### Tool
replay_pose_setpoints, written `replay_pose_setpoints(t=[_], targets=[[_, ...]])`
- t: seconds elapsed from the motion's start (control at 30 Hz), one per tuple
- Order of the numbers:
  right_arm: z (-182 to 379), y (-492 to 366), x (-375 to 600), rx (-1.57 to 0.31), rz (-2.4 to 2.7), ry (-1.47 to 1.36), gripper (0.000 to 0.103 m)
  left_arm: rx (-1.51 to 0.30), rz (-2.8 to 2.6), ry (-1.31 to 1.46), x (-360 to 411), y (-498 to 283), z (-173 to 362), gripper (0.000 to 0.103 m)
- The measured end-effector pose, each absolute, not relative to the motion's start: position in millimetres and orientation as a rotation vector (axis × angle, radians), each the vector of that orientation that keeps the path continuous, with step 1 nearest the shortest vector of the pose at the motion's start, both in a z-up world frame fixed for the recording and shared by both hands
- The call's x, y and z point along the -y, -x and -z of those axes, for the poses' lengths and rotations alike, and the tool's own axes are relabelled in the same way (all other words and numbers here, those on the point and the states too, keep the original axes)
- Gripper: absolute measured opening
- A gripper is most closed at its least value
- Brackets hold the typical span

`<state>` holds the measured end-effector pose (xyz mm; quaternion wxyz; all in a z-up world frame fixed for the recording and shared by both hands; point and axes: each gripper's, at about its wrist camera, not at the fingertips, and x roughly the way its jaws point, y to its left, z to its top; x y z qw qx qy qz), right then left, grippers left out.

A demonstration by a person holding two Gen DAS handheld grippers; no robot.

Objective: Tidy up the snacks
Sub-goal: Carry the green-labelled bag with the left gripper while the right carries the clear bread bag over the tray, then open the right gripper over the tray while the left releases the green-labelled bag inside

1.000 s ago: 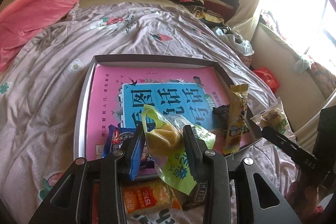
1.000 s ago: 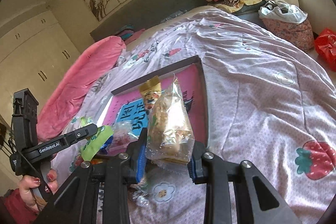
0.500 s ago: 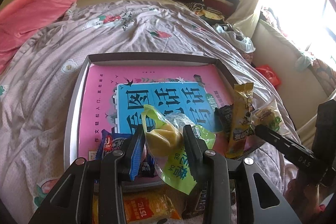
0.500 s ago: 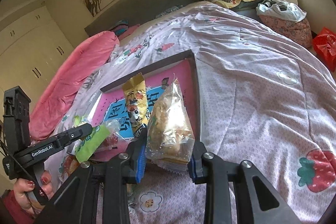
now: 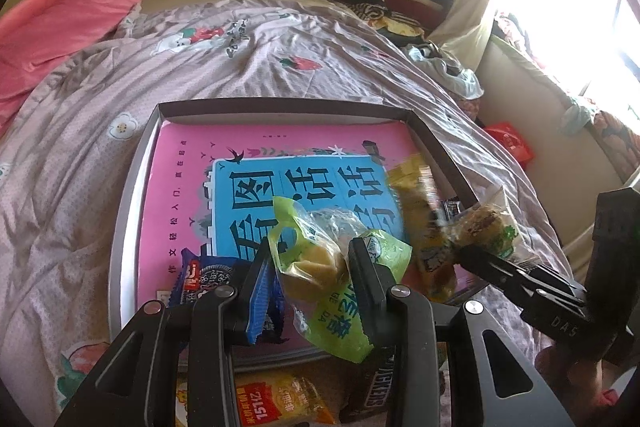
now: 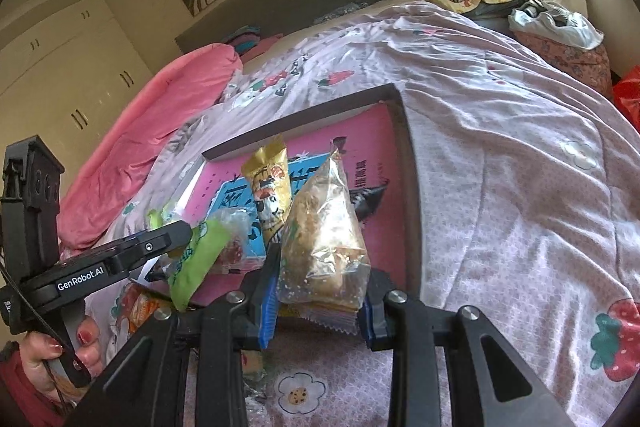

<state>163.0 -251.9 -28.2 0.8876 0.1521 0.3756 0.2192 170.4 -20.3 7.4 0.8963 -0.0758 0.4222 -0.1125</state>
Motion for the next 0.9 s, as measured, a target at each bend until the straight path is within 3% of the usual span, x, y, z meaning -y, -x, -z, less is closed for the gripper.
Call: replay_pose_setpoints(t=[0.9], targets=[[27,-160,241,-0.778,-0.440,-0.233,0.034,-0.871,0.218,0.146,23,-175,-10,0.038]])
